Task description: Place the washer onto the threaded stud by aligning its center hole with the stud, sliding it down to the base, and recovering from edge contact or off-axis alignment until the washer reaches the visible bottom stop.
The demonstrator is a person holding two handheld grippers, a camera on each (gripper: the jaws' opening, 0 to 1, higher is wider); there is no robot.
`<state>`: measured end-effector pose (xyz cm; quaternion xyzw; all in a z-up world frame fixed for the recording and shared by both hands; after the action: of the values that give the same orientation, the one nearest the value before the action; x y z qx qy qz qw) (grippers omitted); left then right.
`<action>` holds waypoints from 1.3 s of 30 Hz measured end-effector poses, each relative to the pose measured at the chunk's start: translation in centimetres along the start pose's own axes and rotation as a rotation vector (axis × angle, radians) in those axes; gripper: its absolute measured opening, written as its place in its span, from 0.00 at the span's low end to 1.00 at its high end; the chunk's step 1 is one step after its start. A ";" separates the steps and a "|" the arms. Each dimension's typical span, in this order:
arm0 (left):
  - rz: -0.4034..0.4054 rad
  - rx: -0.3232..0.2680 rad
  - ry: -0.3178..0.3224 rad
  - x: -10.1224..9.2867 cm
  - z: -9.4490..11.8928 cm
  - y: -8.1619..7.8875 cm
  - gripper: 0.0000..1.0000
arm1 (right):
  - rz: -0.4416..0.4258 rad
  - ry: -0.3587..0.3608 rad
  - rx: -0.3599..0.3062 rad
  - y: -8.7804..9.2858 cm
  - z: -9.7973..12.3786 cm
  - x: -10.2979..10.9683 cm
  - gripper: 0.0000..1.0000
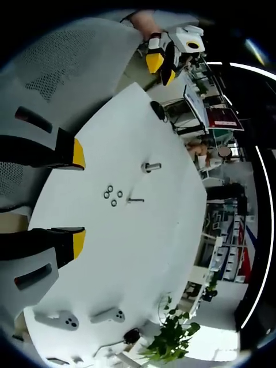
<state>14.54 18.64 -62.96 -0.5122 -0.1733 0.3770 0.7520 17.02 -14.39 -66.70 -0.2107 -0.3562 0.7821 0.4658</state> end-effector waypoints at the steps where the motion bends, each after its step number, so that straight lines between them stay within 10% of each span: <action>1: -0.002 -0.002 -0.002 0.0 0.0 0.0 0.31 | 0.007 -0.006 0.001 0.0 0.0 0.1 0.42; 39: -0.002 0.006 -0.017 0.4 0.1 0.1 0.33 | 0.057 -0.014 0.044 -2.5 -2.7 -1.2 0.43</action>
<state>14.65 19.05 -63.06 -0.5065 -0.1791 0.3810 0.7525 20.82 -13.71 -66.56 -0.2050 -0.3359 0.8041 0.4456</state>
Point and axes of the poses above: the point that each gripper's makers call its tool centre point, and the gripper's own axes: z roughly backward along the fingers, x roughly to its left, y roughly out of its underside, the point moved 9 cm from there along z, roughly backward along the fingers, and after that the axes turned 3 degrees about -x, right-handed, at the moved point
